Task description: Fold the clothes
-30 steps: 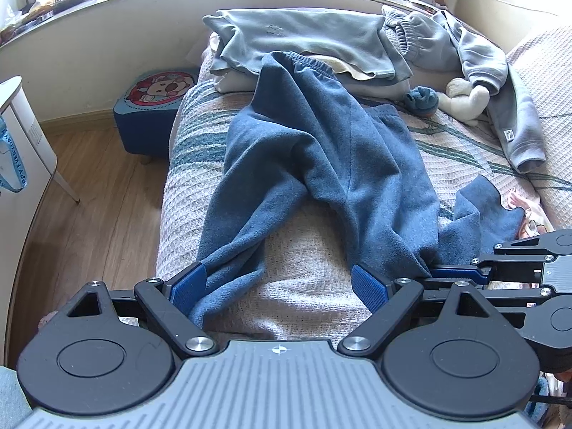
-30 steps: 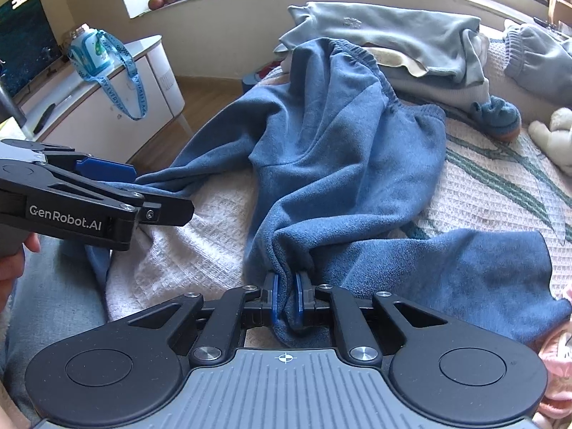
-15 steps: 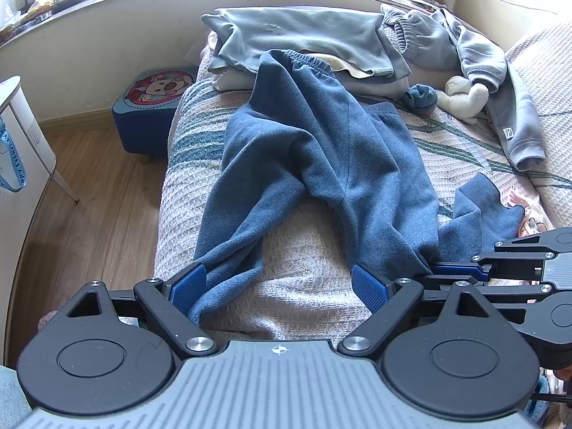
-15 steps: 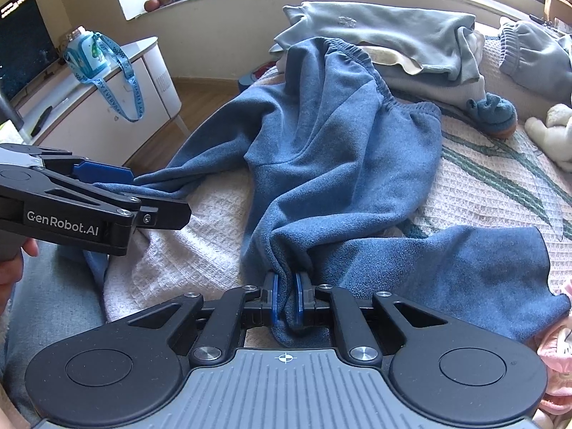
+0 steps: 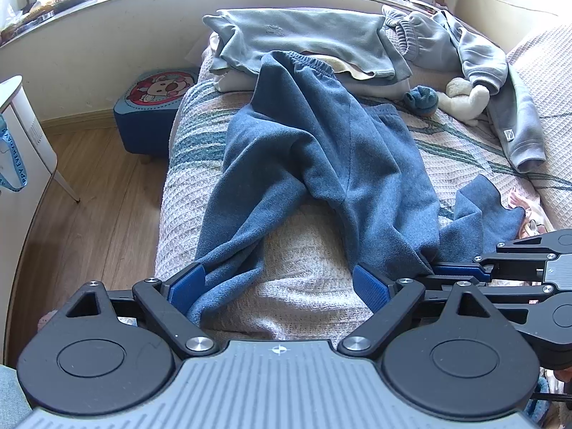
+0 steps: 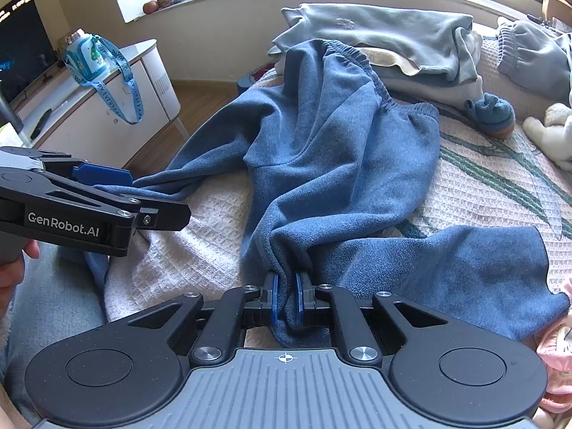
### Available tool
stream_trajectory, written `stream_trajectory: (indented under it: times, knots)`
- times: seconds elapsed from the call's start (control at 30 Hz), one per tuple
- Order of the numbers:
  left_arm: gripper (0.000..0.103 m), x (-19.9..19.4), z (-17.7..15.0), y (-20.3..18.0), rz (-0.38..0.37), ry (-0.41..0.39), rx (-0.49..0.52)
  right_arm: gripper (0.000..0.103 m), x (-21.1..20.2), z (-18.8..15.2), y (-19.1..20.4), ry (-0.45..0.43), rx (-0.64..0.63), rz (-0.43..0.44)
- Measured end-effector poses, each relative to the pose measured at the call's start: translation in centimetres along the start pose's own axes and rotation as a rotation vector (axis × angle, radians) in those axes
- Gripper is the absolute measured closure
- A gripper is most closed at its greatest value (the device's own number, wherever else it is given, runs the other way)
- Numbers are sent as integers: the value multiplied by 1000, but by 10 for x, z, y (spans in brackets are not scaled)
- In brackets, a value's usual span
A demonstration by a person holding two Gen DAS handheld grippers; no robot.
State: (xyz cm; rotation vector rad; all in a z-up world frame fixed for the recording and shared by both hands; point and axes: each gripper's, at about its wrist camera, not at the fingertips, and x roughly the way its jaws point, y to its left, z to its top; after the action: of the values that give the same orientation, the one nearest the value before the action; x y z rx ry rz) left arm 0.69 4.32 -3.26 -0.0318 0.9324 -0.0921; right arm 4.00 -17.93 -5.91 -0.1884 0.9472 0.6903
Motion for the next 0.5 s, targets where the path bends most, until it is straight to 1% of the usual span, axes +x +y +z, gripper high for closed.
stream_trajectory:
  times: [0.17,0.33,0.4,0.5]
  knots:
    - [13,-2,2,4,9,-8,-15,92,-4,6,-2,-29,-15,-12]
    - [13,-4,3,5,17,-6,-15,92,-1,20,-7,-62,-28,-43]
    - [13,-7,4,8,23,-11,-20,91,-3,23,-9,-74,-24,-43]
    - [13,-11,5,11,21,-16,-38,91,-14,19,-14,-103,9,-48]
